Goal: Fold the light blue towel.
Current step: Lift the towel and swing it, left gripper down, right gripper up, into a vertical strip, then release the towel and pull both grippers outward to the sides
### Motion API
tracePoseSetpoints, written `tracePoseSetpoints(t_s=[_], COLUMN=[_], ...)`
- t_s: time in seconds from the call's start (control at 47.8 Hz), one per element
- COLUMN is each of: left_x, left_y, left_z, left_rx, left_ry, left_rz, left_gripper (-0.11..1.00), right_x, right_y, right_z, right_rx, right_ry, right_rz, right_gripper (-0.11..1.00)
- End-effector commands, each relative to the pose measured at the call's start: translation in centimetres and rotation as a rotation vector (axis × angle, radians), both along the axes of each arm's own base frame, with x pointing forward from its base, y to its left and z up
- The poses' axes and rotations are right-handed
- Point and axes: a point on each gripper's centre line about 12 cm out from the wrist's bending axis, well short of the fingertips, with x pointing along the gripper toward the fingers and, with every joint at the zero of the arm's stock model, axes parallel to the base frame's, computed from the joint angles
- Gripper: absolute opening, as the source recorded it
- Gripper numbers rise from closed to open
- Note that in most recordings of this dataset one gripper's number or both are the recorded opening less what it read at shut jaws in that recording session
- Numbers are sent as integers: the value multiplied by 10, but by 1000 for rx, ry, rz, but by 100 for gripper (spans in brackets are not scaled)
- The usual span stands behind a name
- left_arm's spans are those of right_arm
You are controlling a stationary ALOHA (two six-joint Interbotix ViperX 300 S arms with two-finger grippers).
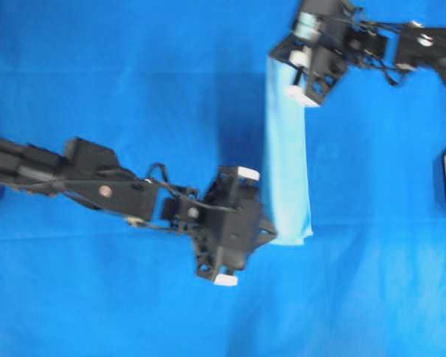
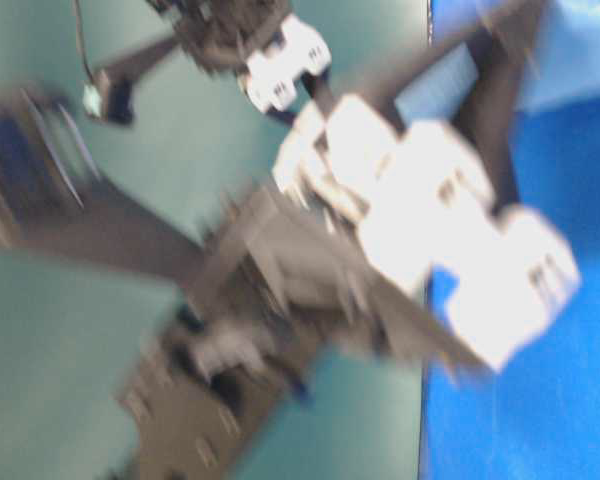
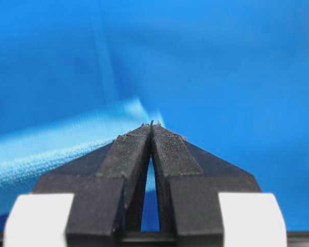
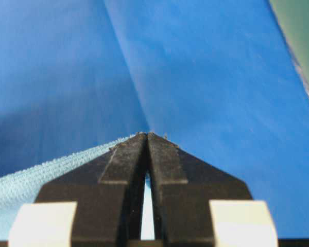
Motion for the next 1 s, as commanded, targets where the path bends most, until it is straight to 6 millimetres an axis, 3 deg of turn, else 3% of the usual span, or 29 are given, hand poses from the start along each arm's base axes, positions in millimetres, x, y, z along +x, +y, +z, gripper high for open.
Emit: tracePoseSetpoints(t_s=[0.0,0.188,0.335,0.795,0.879,0.984], left_x=[-17,-46,-57,-56,-56,-59], left_y=[-19,-10,-3,2,3,3], left_z=[14,0,-10,-13,-13,-12], left_rx=[-30,-64,-60,-59,-57,-47], left_ry=[-31,3,19,18,18,25], left_rz=[-32,0,10,22,22,17], left_gripper=[2,2,2,3,17,47], right_x=[22,47,48,53,54,52], right_y=[-10,-15,-14,-7,-7,-8], right_z=[7,-3,-6,-3,-3,-5], right_rx=[-15,-9,-5,-19,-13,-6], right_ry=[-37,-28,-25,-64,-72,-52], right_rz=[6,20,22,60,56,46], right_gripper=[1,1,1,1,6,37])
